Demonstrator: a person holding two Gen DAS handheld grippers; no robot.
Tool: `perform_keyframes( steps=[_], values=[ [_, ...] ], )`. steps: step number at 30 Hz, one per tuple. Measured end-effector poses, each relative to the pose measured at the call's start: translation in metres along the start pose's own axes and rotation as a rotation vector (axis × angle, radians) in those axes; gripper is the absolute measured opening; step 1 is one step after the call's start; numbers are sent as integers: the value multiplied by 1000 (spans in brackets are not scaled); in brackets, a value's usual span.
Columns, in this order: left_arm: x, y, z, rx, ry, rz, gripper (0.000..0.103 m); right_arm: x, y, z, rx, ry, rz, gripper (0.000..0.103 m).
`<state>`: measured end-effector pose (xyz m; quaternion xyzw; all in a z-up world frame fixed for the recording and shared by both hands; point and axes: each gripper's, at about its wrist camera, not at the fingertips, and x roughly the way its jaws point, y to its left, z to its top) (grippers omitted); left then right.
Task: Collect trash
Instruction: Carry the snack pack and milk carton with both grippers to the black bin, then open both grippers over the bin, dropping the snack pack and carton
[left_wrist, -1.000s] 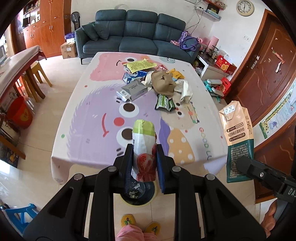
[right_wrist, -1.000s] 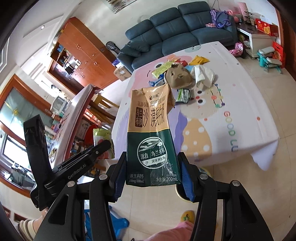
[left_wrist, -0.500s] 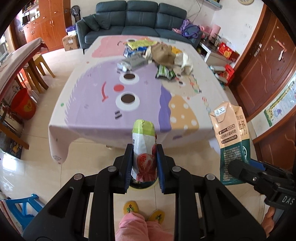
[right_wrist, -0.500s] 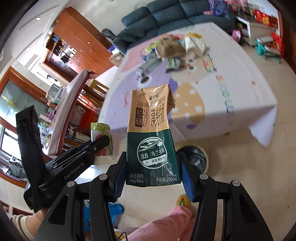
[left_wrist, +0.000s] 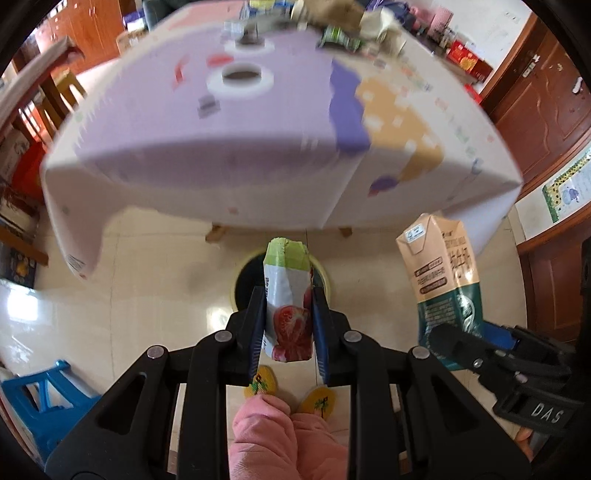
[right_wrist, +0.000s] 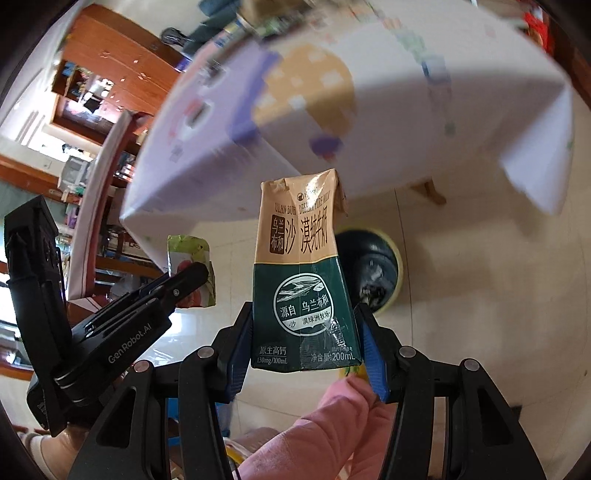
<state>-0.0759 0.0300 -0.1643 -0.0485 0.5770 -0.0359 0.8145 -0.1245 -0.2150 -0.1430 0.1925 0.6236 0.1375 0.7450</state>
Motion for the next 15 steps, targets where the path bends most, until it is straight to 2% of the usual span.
perform_keyframes(
  steps=[8, 15],
  values=[
    [113, 5, -19, -6, 86, -11, 21, 112, -56, -5, 63, 77, -3, 53],
    [202, 25, -24, -21, 92, -32, 24, 213, -94, 4, 72, 103, 13, 53]
  ],
)
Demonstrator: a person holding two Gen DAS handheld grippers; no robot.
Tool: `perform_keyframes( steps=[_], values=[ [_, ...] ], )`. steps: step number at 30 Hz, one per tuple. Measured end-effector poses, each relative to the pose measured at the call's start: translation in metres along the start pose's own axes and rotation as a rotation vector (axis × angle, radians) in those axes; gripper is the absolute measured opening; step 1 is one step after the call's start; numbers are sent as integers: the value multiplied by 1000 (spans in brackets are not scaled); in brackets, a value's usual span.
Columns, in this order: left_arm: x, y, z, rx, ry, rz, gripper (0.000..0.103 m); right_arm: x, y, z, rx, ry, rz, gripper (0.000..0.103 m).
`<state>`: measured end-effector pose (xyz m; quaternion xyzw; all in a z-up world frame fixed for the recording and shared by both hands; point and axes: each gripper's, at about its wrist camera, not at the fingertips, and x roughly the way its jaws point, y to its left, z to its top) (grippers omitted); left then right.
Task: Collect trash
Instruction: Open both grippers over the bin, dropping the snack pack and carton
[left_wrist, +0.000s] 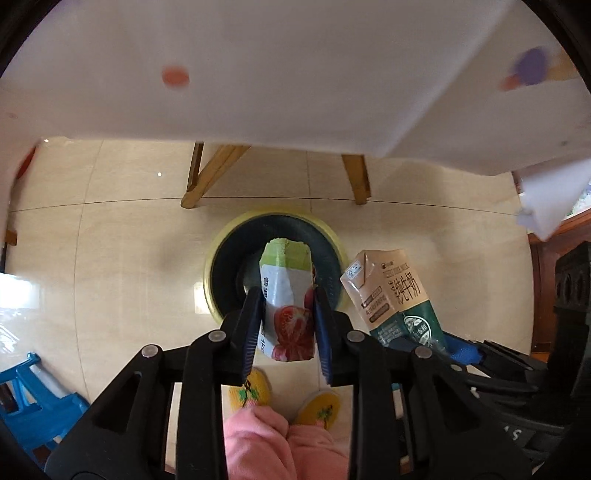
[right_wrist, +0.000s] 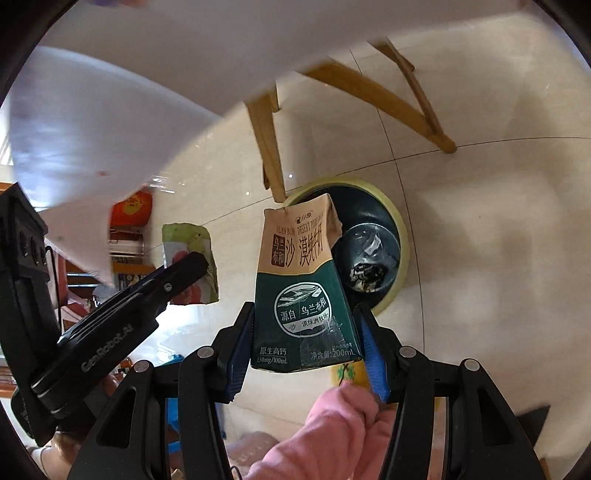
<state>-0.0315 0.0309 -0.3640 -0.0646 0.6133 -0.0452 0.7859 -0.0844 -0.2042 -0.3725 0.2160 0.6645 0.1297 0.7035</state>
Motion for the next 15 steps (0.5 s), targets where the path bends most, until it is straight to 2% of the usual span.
perform_keyframes(
  steps=[2, 6, 7, 8, 10, 12, 15],
  values=[
    [22, 8, 0, 7, -7, 9, 26, 28, -7, 10, 0, 1, 5, 53],
    [58, 21, 3, 9, 14, 32, 45, 71, -16, 23, 9, -15, 16, 55],
    [65, 24, 3, 8, 17, 44, 54, 79, -18, 25, 7, -24, 7, 63],
    [69, 26, 2, 8, 13, 51, 56, 88, -20, 28, 0, -39, -4, 70],
    [75, 30, 2, 9, 4, 75, 62, 99, -23, 33, -7, -54, -25, 77],
    [78, 37, 2, 2, 6, 92, 71, 107, -25, 33, -7, -49, -34, 77],
    [70, 45, 0, -2, -7, 107, 71, 106, -22, 33, -6, -47, -49, 77]
  ],
)
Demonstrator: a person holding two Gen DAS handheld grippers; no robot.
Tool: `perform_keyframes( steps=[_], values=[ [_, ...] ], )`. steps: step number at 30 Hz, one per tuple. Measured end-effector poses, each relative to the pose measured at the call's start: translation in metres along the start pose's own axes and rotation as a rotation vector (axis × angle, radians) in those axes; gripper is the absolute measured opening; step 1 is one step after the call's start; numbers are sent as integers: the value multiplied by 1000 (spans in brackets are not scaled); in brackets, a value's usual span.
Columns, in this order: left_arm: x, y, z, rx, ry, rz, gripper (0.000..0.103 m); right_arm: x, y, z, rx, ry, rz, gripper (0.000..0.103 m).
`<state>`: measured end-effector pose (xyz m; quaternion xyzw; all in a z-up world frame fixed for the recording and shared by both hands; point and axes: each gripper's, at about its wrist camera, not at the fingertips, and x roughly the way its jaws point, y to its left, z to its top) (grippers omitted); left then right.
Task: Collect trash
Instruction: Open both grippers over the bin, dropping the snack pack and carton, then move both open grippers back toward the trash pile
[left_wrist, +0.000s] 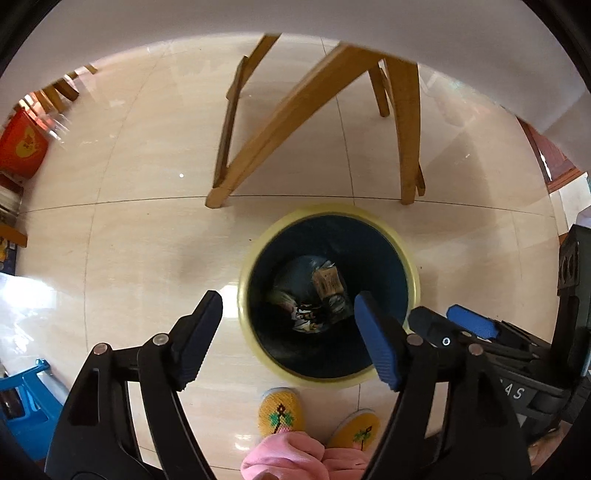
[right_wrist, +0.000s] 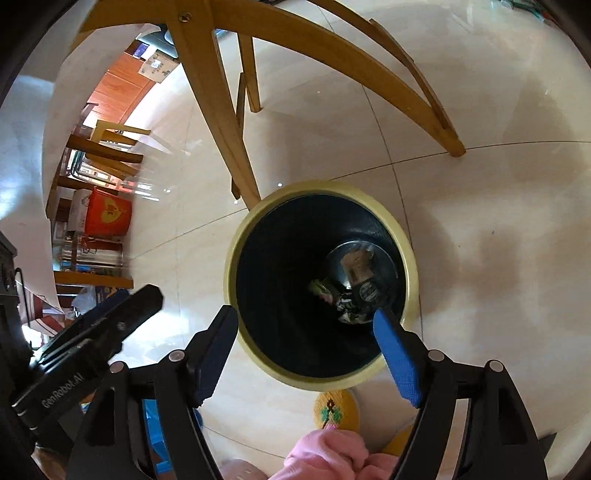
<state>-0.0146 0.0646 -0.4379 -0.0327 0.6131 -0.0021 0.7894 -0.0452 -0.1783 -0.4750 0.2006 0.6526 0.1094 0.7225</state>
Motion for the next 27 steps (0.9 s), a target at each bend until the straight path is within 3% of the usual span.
perform_keyframes(
  steps=[5, 10, 17, 27],
  values=[
    [-37, 1, -1, 19, -31, 29, 77, -39, 13, -5, -21, -25, -8, 77],
    [-97, -1, 1, -6, -37, 36, 80, -114, 40, -18, -56, -53, -26, 77],
    [-222, -7, 7, -38, -59, 81, 81, -237, 89, -25, -118, -118, -42, 77],
    [-400, -30, 15, -41, -165, 112, 81, -424, 154, -29, -214, -254, -4, 77]
  ],
)
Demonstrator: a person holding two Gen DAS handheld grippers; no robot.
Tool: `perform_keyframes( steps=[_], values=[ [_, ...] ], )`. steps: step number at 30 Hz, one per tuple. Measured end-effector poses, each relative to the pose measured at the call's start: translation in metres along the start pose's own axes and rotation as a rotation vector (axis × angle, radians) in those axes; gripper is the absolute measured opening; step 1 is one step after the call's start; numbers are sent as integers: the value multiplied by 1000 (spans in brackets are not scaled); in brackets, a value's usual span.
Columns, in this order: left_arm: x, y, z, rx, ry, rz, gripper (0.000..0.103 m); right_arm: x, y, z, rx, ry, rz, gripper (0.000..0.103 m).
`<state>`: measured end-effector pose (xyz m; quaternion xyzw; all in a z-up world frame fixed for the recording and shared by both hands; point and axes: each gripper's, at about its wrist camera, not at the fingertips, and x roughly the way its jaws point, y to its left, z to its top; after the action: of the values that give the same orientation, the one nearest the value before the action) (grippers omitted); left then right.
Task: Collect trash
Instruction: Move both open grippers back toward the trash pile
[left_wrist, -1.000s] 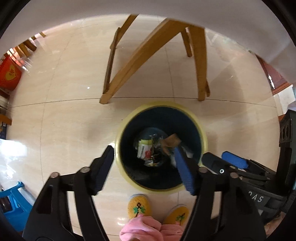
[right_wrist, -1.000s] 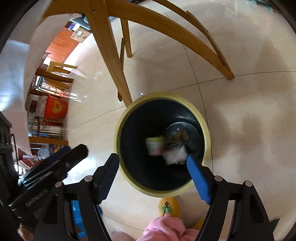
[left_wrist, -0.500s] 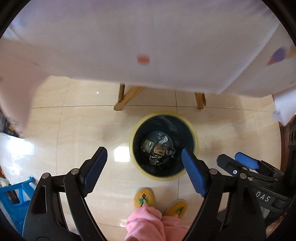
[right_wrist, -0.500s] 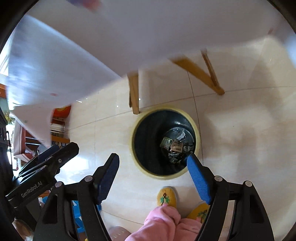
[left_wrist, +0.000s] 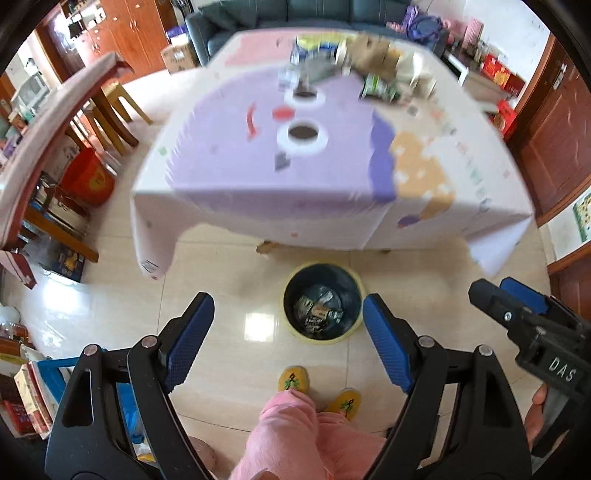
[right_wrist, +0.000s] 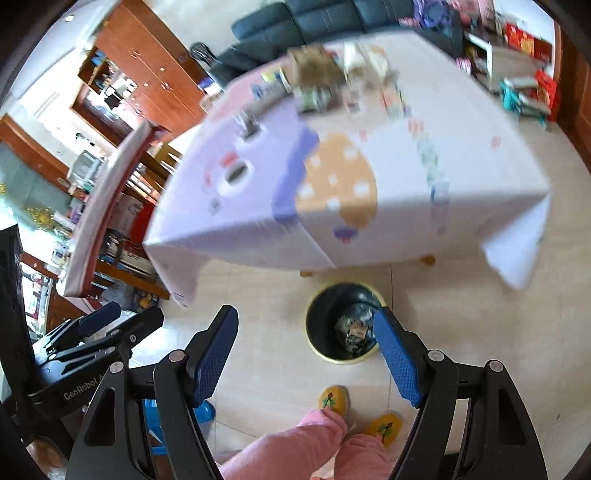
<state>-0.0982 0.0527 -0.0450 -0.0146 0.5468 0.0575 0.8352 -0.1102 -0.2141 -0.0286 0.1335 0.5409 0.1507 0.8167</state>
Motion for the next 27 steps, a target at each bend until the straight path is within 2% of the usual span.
perform_keyframes(
  steps=[6, 10, 13, 17, 20, 27],
  values=[
    [-79, -11, 25, -9, -102, 50, 81, -70, 22, 42, -61, -87, 40, 77],
    [-100, -9, 50, -34, -158, 69, 81, -101, 39, 73, -85, -143, 56, 77],
    [-104, -6, 70, -30, -184, 80, 81, -105, 44, 97, -88, -164, 61, 77],
    [-94, 3, 109, -8, -198, 56, 81, -93, 48, 125, -79, -173, 42, 77],
    [-73, 10, 143, 19, -198, 35, 81, -74, 52, 153, -63, -168, 16, 77],
    [13, 24, 237, 75, -125, -33, 81, 31, 50, 239, 19, -99, -73, 77]
  ],
)
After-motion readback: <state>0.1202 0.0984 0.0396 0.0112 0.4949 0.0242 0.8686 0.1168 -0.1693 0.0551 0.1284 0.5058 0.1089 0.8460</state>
